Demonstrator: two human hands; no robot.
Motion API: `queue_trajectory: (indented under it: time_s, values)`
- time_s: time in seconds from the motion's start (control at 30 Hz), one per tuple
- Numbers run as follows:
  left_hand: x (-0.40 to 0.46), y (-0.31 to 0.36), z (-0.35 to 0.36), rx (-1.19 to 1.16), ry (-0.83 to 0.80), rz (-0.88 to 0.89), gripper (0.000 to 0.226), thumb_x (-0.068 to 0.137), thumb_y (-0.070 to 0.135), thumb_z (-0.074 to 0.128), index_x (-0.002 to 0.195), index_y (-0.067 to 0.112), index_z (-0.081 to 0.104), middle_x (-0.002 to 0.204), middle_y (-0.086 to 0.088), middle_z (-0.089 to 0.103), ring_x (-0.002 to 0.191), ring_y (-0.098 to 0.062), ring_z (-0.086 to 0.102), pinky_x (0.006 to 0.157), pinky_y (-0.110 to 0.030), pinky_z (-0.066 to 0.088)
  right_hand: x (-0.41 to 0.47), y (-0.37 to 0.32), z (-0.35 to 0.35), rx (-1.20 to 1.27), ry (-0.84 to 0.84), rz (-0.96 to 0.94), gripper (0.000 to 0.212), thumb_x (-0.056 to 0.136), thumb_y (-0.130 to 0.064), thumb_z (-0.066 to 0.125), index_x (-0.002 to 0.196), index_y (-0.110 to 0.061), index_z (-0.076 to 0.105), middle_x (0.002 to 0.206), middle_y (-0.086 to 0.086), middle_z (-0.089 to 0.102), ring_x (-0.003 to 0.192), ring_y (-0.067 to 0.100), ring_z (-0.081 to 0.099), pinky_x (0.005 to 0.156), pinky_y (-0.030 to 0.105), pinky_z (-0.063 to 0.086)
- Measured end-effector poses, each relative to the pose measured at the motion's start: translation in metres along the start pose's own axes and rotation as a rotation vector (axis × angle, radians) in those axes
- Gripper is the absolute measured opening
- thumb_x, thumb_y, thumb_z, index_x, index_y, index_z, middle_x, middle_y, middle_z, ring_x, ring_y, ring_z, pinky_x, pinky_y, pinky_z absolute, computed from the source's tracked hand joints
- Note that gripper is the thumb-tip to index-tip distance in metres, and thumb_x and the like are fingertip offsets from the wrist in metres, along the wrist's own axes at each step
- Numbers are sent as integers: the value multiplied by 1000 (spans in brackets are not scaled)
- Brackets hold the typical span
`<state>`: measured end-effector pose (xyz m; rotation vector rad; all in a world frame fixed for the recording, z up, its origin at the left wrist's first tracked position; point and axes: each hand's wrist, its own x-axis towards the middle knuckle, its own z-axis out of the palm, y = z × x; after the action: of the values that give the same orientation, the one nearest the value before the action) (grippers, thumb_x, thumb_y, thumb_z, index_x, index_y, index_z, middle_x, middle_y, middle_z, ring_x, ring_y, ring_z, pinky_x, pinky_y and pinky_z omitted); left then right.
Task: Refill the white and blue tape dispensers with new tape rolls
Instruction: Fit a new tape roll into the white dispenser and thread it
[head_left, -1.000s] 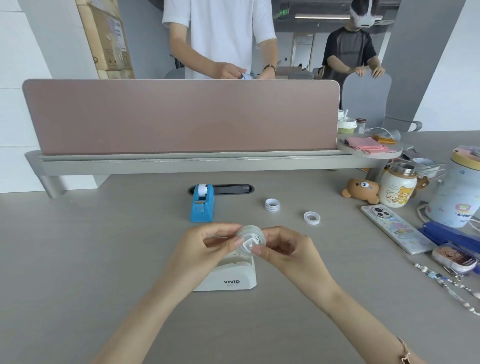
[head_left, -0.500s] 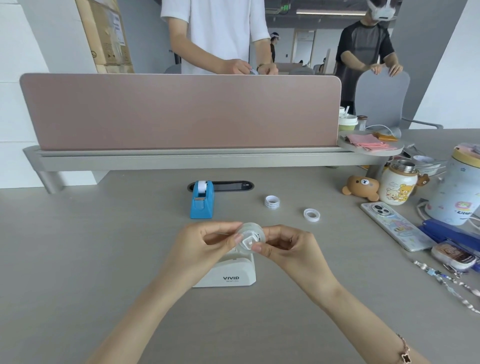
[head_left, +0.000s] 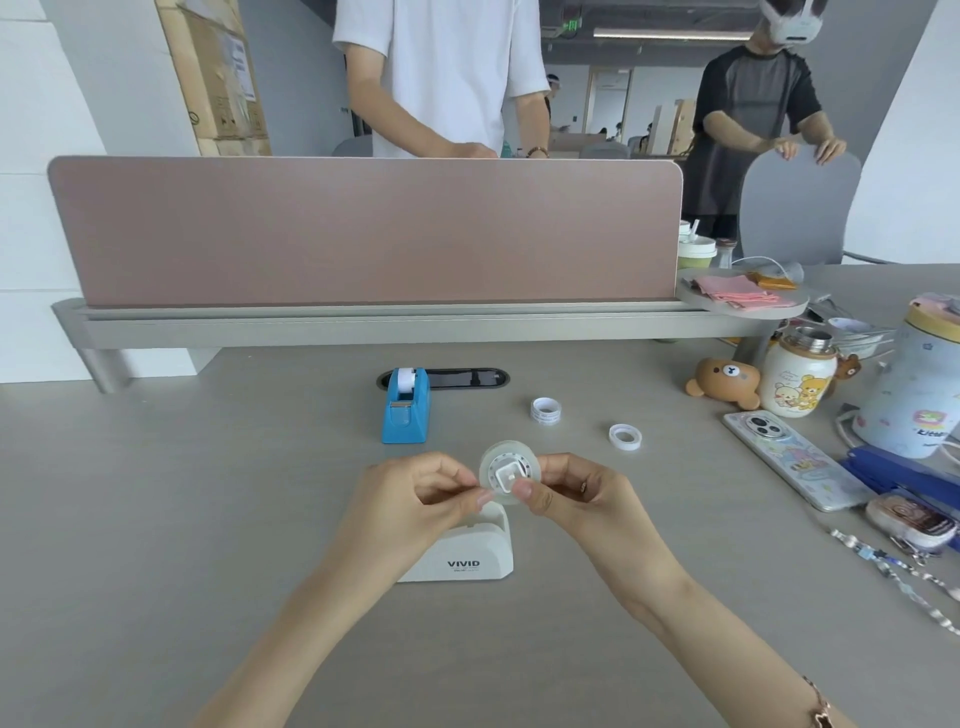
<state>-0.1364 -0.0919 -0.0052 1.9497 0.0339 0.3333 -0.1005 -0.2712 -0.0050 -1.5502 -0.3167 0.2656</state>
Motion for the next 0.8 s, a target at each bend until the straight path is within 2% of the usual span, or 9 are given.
queue_trajectory:
  time_s: [0.1,0.23,0.3,0.37,0.43,0.5,0.57,0.67,0.8]
  values:
    - [0,-1,-3,17,-33,30,6,74,15,79,71,18,74,70,3,77,65,-7,73,63,-14,53,1,-2,-1,-22,1,-2,18,81,-20,73,97,-12,72,96,-2,77,92,7,70,76,14,51]
    - [2,-5,-10,241,-40,143,11,77,16,77,70,23,71,76,13,73,70,-7,69,67,-21,51,0,-5,-3,-57,-35,13,18,81,-20,73,98,-15,70,96,-4,77,90,2,70,72,7,49]
    - [3,-7,-15,360,-9,233,16,77,16,76,81,28,66,86,19,70,75,-8,66,65,-18,49,0,-6,-6,-55,-52,19,19,81,-19,74,99,-14,68,97,-3,76,92,4,70,74,9,50]
    - [4,-8,-19,420,40,312,22,77,16,76,85,31,63,85,16,70,74,-9,66,66,-18,50,0,-8,-8,-42,-62,26,20,81,-18,73,99,-14,67,97,-2,76,89,4,69,75,12,50]
    - [2,-5,-19,348,59,300,21,79,13,75,83,29,62,81,13,71,73,-1,69,70,-12,52,0,-8,-8,-28,-77,26,21,81,-20,73,100,-13,67,97,-1,76,85,5,67,77,18,50]
    - [1,-3,-17,234,7,247,18,83,10,69,80,24,59,85,12,72,74,2,71,73,-11,53,0,-7,-7,-15,-89,18,22,81,-20,72,101,-12,67,97,-1,75,84,5,65,78,21,51]
    - [-1,0,-15,110,-31,203,16,85,4,65,79,17,61,87,7,74,75,-3,74,74,-16,56,-1,-7,-8,-6,-97,9,22,81,-18,71,102,-12,66,96,-1,75,84,5,65,78,21,51]
    - [0,1,-17,-91,-94,93,13,83,0,68,76,11,63,93,1,77,90,-8,73,79,-19,57,0,-9,-10,5,-109,-6,22,81,-14,71,102,-10,65,96,0,75,84,5,66,77,19,52]
    - [3,-2,-18,-94,-133,48,12,79,3,73,76,15,72,94,3,77,92,-10,73,86,-23,55,0,-10,-11,-10,-117,-16,21,81,-12,71,100,-11,65,92,-3,75,83,4,68,75,13,50]
